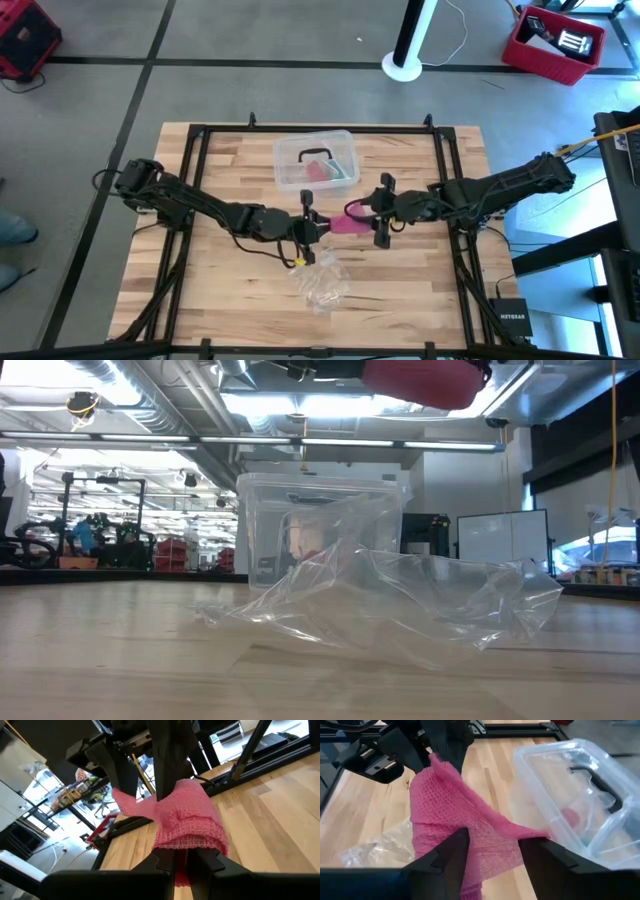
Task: Roll bandage
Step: Roll the pink bandage
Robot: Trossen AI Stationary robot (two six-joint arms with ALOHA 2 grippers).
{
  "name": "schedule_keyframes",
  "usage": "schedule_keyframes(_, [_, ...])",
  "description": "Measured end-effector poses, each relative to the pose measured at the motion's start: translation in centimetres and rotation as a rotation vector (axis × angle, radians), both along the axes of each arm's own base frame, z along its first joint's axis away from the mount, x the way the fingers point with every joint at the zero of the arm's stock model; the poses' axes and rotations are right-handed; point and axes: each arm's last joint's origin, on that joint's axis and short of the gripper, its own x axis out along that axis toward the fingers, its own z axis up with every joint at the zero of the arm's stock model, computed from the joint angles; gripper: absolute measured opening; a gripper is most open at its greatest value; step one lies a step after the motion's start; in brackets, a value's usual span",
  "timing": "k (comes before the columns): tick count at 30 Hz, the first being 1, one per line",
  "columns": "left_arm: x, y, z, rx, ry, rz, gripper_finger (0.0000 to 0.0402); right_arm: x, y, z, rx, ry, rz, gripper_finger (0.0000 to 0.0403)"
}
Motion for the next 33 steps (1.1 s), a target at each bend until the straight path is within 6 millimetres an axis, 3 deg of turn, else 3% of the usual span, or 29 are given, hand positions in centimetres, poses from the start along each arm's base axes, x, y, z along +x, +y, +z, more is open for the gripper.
schedule_keyframes(13, [1.4,-0.1,-2.9,-0.027,0.052,0.033,0.0021,0.3,0.1,-1.2,0.279,0.042,-0.172,0.0184])
schedule_keyframes(22, [1.4,-0.2,-3.8,-0.012,0.100,0.032,0.0021,2.8,0.7,-4.4,0.278,0.142,-0.230,0.0184])
schedule_keyframes(33, [1.4,-1.4,-4.2,0.010,0.107,0.007,0.0021,3.1,0.2,-5.0,0.203,0.149,-0.298,0.0184])
